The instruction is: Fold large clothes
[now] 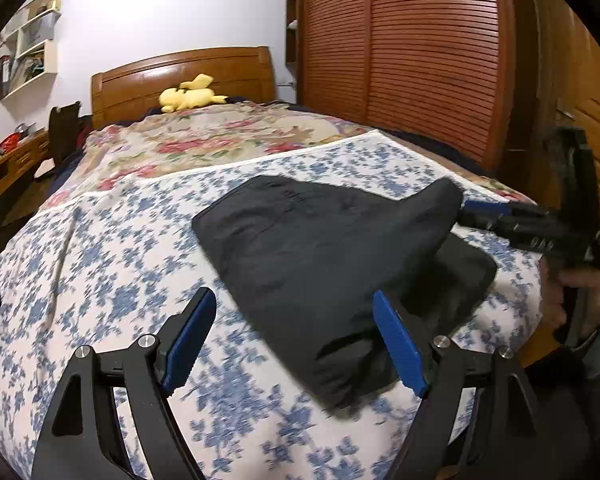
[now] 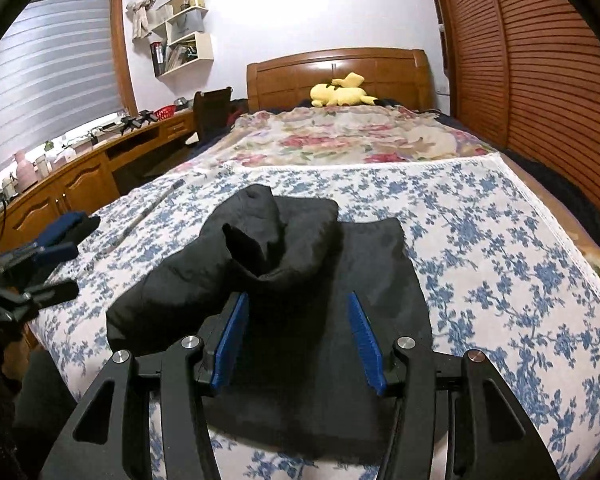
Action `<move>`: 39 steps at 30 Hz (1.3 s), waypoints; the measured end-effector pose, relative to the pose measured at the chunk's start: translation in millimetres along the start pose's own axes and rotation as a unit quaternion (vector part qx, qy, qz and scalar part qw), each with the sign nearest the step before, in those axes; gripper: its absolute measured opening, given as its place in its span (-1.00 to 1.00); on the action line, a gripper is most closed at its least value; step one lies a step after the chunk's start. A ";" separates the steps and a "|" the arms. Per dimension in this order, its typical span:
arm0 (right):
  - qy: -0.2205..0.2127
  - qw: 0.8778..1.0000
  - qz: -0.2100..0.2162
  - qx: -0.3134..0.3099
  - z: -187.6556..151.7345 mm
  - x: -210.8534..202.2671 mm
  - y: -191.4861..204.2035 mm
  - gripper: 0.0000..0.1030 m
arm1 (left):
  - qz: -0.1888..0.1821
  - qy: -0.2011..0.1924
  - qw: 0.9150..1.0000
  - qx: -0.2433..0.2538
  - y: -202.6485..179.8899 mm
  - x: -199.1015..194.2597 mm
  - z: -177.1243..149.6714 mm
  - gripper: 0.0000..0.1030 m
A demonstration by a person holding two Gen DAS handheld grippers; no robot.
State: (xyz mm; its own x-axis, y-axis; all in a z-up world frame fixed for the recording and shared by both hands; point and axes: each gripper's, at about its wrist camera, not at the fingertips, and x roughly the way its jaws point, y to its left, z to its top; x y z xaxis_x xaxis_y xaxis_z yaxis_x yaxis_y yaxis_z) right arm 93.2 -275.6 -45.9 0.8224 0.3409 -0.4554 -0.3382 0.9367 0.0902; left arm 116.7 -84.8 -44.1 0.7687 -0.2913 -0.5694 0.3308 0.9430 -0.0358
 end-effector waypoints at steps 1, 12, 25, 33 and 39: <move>-0.003 1.000 0.002 0.000 1.7 0.5 -0.1 0.04 | 0.001 -0.002 1.000 -0.004 3.8 -0.3 -2.4 0.58; -0.025 0.999 0.024 -0.016 7.0 11.4 14.4 0.05 | 0.017 -0.019 0.999 -0.043 39.1 1.8 -33.0 0.58; 0.045 0.998 0.033 -0.019 0.9 75.8 26.0 0.06 | 0.027 0.021 0.999 -0.028 52.2 13.7 -66.3 0.58; 0.076 0.996 0.040 -0.008 1.6 98.9 24.0 0.06 | 0.025 0.026 0.999 -0.040 60.2 12.3 -79.2 0.58; 0.073 0.996 0.041 -0.006 3.4 101.7 24.1 -0.08 | 0.028 0.026 0.998 -0.051 66.8 8.3 -82.1 0.58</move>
State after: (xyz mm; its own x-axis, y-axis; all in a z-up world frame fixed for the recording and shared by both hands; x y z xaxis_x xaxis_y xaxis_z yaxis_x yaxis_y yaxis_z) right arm 170.3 -218.0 -87.0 0.7166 0.4009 -0.5707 -0.4087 0.9045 0.1222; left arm 100.3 -11.0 -118.6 0.7542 -0.2321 -0.6142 0.2291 0.9697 -0.0851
